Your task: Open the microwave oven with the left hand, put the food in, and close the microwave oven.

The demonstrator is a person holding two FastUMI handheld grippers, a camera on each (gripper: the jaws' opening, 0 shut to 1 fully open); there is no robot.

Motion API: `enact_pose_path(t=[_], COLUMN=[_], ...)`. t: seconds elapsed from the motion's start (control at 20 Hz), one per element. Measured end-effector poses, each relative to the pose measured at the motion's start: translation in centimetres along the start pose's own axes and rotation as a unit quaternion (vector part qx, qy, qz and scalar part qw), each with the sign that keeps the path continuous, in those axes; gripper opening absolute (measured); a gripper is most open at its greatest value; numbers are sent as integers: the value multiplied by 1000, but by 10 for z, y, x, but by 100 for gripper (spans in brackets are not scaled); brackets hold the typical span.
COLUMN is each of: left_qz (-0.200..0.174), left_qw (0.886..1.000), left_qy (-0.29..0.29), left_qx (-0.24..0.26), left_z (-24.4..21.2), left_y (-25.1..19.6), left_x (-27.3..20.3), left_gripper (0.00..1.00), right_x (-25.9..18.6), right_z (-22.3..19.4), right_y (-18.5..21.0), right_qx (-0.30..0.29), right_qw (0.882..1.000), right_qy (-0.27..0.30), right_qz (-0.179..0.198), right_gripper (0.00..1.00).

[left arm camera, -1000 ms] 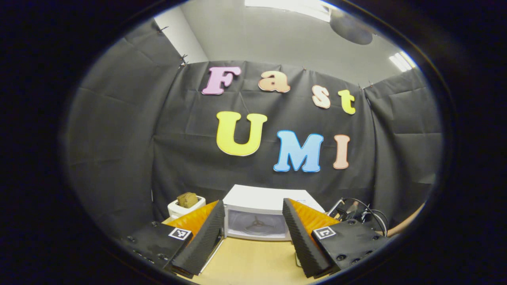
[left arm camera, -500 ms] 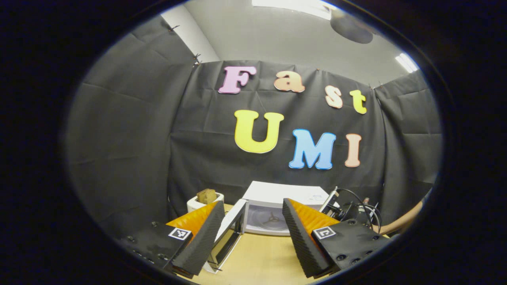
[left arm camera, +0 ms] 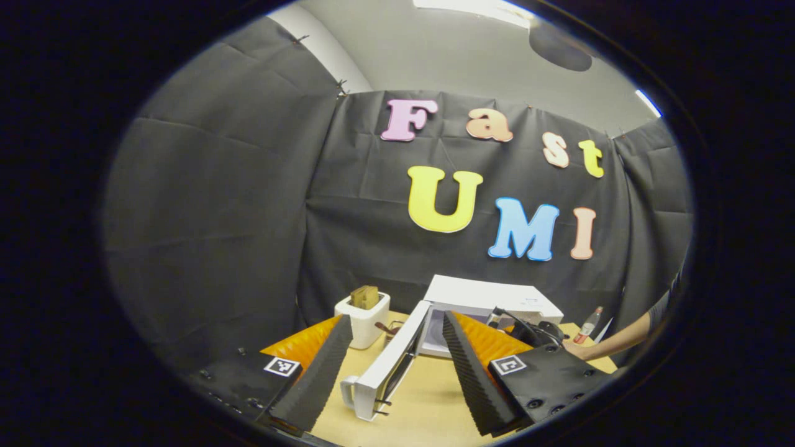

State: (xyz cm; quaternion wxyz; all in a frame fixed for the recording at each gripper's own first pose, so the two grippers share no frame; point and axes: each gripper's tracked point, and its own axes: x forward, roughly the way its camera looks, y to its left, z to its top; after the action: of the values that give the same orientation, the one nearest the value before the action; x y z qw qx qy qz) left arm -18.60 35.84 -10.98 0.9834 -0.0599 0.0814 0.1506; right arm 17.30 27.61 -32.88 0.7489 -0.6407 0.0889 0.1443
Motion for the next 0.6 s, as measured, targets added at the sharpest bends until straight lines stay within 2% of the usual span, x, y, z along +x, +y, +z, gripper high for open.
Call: enact_pose_path(t=[0.05, 0.3, 0.45, 0.6], left_qz=[5, 29, 43, 55], left_qw=[1000, 1000, 999, 998], left_qy=[3, 10, 16, 22], left_qx=[-2, -2, -2, -2], left_z=[-2, -7, -9, -11], left_y=[5, 22, 31, 37], left_x=[-1, -7, -11, -16], left_gripper=[96, 96, 96, 96], right_x=[-5, -10, -5, -4], right_z=[2, 6, 2, 0], right_y=[-3, -11, -10, -12], right_qx=[-21, -82, -94, -92], right_qw=[1000, 996, 995, 995], right_qy=[-1, -13, -21, -4], right_qz=[-8, -27, -35, -35], right_gripper=[69, 69, 69, 69])
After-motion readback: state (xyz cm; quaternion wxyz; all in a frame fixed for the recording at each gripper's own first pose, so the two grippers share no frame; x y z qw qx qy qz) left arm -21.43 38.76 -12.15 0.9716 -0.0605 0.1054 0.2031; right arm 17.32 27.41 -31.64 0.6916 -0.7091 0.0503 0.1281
